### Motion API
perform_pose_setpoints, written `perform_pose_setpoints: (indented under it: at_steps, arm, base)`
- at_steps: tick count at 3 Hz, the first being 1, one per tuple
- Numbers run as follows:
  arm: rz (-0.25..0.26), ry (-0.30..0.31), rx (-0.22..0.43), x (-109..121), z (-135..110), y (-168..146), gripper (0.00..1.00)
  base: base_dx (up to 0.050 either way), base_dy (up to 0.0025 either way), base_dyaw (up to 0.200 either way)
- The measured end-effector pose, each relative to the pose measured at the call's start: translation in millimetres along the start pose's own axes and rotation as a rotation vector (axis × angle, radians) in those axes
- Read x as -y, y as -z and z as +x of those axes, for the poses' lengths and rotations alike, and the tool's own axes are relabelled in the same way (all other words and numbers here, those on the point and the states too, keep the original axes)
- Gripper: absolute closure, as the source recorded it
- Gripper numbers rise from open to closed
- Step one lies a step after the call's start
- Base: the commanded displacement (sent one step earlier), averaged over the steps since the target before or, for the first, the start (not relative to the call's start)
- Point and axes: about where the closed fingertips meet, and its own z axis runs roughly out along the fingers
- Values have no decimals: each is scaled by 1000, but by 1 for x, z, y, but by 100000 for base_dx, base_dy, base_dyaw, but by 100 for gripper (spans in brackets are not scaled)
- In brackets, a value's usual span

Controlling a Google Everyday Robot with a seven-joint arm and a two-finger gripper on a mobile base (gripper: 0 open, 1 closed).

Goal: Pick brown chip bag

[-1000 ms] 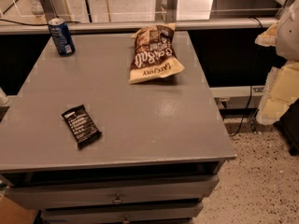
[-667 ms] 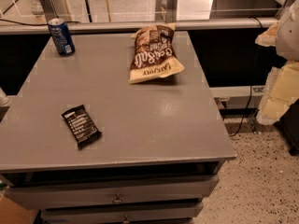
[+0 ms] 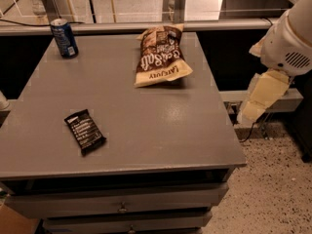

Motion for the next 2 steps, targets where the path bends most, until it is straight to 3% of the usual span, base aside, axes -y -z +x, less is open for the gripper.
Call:
perform_pose_setpoints:
  at_steps: [2]
  arm:
    - [34, -112, 92, 53, -62, -62, 0]
  base:
    - [0, 0, 0]
